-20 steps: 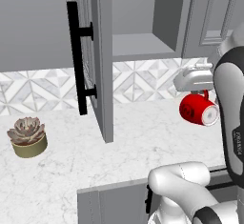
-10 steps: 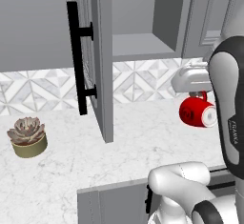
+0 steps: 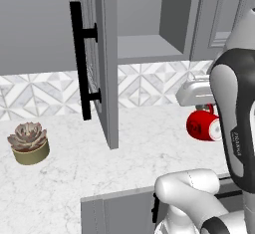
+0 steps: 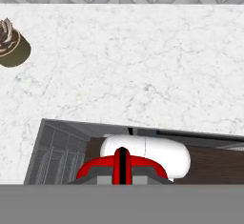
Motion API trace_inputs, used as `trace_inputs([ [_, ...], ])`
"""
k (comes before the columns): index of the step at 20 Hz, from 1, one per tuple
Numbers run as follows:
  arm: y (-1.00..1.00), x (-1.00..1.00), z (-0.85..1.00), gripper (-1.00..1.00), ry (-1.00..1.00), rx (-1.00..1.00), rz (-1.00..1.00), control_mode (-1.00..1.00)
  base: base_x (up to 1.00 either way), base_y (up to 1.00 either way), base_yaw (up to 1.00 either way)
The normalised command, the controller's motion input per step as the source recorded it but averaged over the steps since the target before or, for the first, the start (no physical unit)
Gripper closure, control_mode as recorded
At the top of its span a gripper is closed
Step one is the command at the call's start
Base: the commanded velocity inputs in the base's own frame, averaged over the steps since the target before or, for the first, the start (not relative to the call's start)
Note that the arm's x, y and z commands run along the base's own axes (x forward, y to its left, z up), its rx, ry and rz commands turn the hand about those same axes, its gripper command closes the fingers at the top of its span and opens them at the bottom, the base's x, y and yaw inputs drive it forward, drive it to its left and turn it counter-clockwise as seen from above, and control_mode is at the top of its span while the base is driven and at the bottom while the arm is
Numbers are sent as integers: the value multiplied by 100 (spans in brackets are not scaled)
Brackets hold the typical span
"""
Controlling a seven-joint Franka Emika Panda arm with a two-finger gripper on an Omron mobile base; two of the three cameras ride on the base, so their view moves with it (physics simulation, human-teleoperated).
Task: Gather all objects into one cabinet and sort the glasses and bowls to opposite sides.
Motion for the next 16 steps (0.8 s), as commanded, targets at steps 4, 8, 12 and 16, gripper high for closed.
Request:
trace_inputs([
  [4,-1,4,-24,100,3,-1,0,-100,0,0,0],
  [8,0,21,-9,100,0,0,0,-100,0,0,0],
  [12,0,28,-2,100,0,-1,0,-100,0,0,0],
  [16,0,0,0,100,0,0,0,100,-20,-14,0],
])
